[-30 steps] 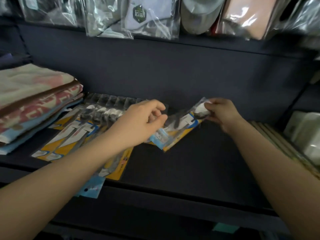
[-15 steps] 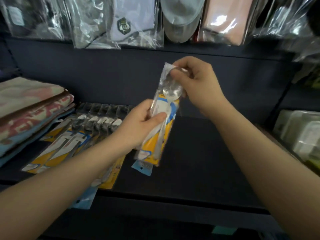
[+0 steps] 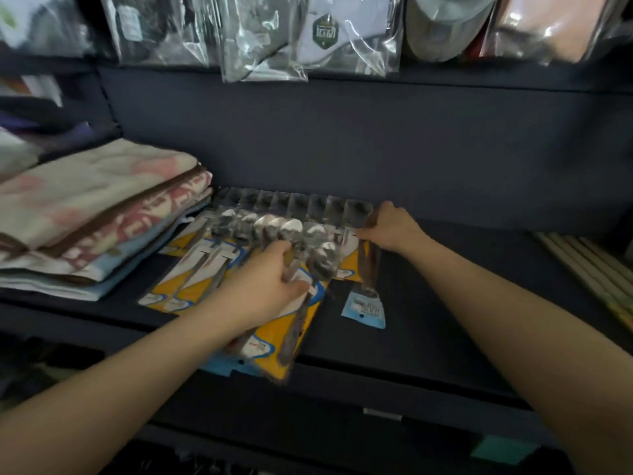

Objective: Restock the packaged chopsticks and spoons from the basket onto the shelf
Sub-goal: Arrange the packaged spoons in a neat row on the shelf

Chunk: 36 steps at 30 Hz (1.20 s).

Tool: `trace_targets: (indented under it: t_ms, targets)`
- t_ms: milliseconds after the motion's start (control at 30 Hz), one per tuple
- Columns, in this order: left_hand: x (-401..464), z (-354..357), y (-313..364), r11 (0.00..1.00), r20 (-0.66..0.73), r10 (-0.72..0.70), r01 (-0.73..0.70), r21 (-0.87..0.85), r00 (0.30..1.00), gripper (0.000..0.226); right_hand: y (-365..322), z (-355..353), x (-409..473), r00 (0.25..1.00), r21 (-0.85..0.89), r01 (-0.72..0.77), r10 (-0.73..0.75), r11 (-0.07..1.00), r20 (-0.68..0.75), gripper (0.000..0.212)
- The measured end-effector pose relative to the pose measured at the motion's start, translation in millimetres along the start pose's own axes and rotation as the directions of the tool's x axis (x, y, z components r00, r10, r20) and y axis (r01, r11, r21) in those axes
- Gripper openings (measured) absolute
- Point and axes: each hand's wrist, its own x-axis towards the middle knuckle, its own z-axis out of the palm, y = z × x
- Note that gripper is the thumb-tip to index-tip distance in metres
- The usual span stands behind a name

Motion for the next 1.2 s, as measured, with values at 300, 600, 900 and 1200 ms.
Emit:
trace_targets:
  t_ms: [300, 600, 900, 1200]
  targets:
    - [17.7, 14.4, 11.3, 0.933, -0.045, 0.229, -0.206, 0.296, 0.972, 0.037, 6.6, -19.9, -9.6, 0.997, 0.545, -0.006, 0.044, 0.839, -0.057, 0.019]
    - [4.4, -13.9, -10.9, 0.764, 0.262, 0.401, -0.478, 0.433, 0.878, 0.052, -6.8, -21.3, -37.0, 0.981, 0.710, -0.124, -0.020, 0.693, 0.191, 0.021]
    - [-8.0, -5.3, -17.4, 0.725, 0.484, 0.335, -0.550, 0.416, 0.808, 0.081, -9.6, -14.9, -41.6, 0.975, 0.720, -0.166, 0.001, 0.674, 0.224, 0.026]
    - [-4.2, -32.3, -5.5, 0.938, -0.025, 0.327, -0.328, -0.112, 0.945, 0.040, -55.0, -26.2, -62.0, 0.985, 0.806, 0.139, -0.165, 0.575, -0.052, 0.026]
